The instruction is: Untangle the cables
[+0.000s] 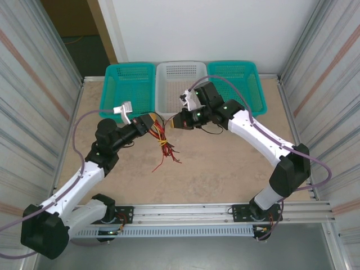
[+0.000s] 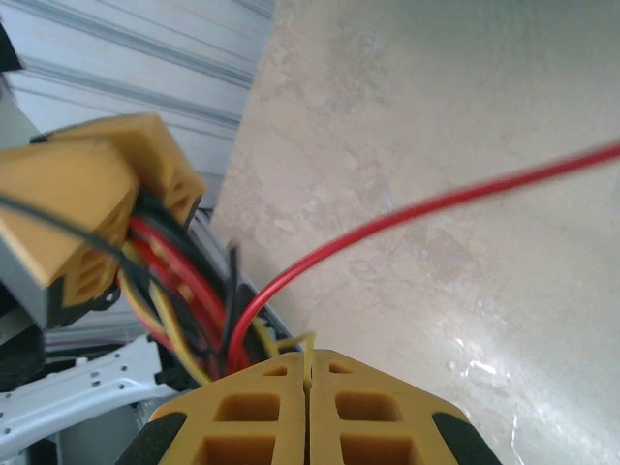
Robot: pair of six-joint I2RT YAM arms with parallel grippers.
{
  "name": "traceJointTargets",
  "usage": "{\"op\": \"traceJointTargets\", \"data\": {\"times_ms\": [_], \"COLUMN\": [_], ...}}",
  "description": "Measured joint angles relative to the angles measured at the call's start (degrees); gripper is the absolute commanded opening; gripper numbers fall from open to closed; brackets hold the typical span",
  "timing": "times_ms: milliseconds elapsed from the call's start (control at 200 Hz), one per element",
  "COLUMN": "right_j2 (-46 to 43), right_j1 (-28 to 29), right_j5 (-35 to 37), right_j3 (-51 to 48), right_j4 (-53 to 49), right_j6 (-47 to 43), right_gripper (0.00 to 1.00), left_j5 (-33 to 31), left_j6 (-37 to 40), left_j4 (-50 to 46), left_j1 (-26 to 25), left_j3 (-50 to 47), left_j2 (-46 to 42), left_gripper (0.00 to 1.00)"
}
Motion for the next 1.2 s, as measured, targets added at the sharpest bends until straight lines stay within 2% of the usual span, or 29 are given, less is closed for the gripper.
{"op": "traceJointTargets", "data": {"times_ms": [145,331,626,726,802,912,1042,1107,1202], "right_j2": [-0.31,-0.22,2.25,4.85,5.84,5.49,1.88,-2.21,-9.62], "right_j1": [-2.69,-2.78,0.48,2.58,4.02,5.77,6.75,6.97,8.22], "right_j5": [-5.99,-9.99,-9.09,-7.1,-5.25,-3.04,-1.62,-1.2,-0.33], "right_j3": [-7.48,-15.67,-26.6,-29.68,-31.12,-32.46,-33.14,-33.11,-31.34], "right_j4": [12.61,32.28,66.25,76.46,81.55,85.09,83.3,78.01,64.65], "right_j6": [2.56,11.06,29.51,36.17,40.06,43.12,43.76,41.68,35.45], "right_gripper": [0.0,0.0,0.0,0.0,0.0,0.0,0.0,0.0,0.0], "left_j5": [2.64,1.25,-10.38,-15.37,-20.24,-30.12,-40.04,-44.44,-48.78], "left_j6": [-6.64,-12.5,-18.34,-17.31,-13.38,-3.43,7.87,12.35,16.98], "left_j4": [9.49,17.05,29.94,30.25,28.72,23.28,18.78,17.22,15.76], "left_j1": [0.0,0.24,0.72,0.63,-0.42,-5.18,-9.2,-9.46,-9.46], "left_j3": [0.07,1.77,5.57,5.6,5.6,6.16,8.87,10.27,10.56], "left_j2": [2.32,4.33,9.77,9.97,9.03,5.42,2.97,2.89,2.86], "left_gripper": [0.0,0.0,0.0,0.0,0.0,0.0,0.0,0.0,0.0]}}
